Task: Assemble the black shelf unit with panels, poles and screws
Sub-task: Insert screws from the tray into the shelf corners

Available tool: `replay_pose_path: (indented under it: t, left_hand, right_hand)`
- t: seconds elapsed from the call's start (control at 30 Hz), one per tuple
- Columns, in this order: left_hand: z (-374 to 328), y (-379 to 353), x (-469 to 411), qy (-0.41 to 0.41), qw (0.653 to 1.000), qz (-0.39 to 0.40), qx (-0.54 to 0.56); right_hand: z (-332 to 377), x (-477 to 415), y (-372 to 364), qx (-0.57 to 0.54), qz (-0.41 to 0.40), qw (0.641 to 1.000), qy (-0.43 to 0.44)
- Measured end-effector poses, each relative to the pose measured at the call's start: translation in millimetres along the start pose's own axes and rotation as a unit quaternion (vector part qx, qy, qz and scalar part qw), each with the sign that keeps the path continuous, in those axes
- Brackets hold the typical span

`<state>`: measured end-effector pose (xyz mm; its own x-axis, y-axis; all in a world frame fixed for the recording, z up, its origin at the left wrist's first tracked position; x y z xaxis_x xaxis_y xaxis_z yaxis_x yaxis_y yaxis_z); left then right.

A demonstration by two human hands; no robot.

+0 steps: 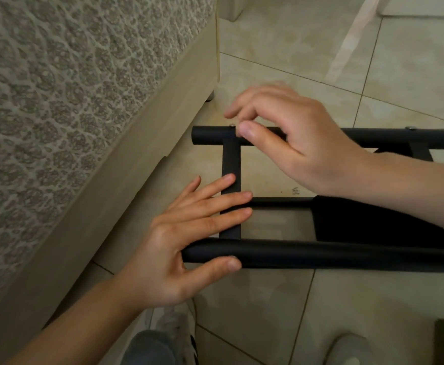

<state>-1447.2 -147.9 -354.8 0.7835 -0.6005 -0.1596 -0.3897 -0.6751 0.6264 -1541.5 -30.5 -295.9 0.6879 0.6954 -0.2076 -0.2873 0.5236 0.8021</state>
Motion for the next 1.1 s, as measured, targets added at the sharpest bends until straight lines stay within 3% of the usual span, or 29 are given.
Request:
replay_pose_path:
  t: [0.1,0.2,0.43,0.7,1.1]
  left_hand:
    - [1.3,-0.6,2.4,0.0,1.0,-0.002,0.004]
    - [1.5,-1.2,1.9,-0.002,1.0,-0.003,-0.001]
    - [1.9,-2.1,3.3,-0.003,1.0,-0.005,-0.005]
    - [2.7,-3.0,1.6,-0.003,1.0,-0.006,-0.009]
    - [1.9,-3.8,2.4,-0.003,1.0,-0.012,-0.005]
  right_hand:
    - [3.0,23.7,3.0,-0.03,0.013,0.999,0.004]
    - [-8.0,43.9,-6.2,-0.12,0.062,0.989,-0.062]
    - [-31.2,64.7,-62.2,-0.26,0.266,0.903,-0.216]
    - [-35.1,62.1,-93.3,-0.357,0.285,0.838,-0.297]
    - [-30.6,56.0,-108.9,-0.404,0.305,0.802,-0.318]
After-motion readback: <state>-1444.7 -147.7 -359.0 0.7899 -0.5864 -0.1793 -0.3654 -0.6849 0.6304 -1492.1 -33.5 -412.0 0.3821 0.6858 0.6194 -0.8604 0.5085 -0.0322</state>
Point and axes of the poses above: each hand's wrist, its own x-axis away from the middle knuckle, its own y-axis out of the back of the hand, z = x × y, the point moved 8 cm from there along -x, towards the middle knuckle, and after that the axes turned 10 degrees about z, right-handed, at the moved point
